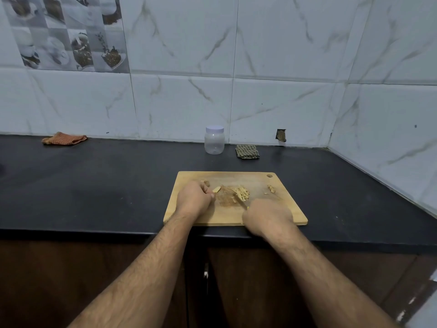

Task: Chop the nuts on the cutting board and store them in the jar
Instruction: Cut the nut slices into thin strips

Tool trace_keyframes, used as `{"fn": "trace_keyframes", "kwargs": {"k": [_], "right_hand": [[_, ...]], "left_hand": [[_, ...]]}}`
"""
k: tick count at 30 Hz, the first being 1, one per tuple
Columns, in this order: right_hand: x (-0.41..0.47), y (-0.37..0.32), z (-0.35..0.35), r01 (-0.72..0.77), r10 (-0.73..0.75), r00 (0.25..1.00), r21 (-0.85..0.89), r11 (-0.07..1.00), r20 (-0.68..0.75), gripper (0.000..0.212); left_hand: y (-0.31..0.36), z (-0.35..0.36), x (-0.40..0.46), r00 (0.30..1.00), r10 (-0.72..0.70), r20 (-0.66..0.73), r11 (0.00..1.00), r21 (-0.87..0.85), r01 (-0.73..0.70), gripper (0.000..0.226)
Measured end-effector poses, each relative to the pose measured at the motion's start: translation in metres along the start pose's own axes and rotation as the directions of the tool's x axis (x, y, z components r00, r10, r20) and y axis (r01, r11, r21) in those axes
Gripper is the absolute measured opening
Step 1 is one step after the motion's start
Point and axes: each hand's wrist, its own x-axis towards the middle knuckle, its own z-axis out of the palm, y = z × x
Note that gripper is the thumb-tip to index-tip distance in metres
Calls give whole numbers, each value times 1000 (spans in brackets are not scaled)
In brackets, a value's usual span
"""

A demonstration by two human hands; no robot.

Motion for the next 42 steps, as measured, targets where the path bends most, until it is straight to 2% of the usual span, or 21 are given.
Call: {"fn": "trace_keyframes", "kwargs": {"k": [5,9,12,16,23,30,36,42], "right_hand": [[15,6,-7,-25,27,997,31,999,-67,23],[15,1,2,22,-22,1000,5,1000,-20,20],[17,6,1,-10,10,1000,20,1000,-13,24],[22,11,-4,-57,60,997,45,997,-56,26],[26,-3,-1,-12,10,1000,95,995,19,26],[24,-3,-3,-38,32,997,81,996,64,28],[21,0,-4,-27,25,999,65,998,29,24],[16,-6,-6,11,-13,1000,77,997,28,19]], "left_hand": [[2,0,1,999,-12,-35,1000,-21,12,18],[3,2,5,995,-11,-99,1000,-25,8,19],[2,5,8,994,21,-108,1000,-7,-22,18],[6,10,12,988,86,-128,991,110,-72,9],[21,18,18,985,150,-85,938,328,-115,21],[25,19,20,992,113,-50,939,333,-90,14],[33,19,12,997,75,0,944,321,-71,9],[29,12,10,992,33,126,986,159,-53,13]]}}
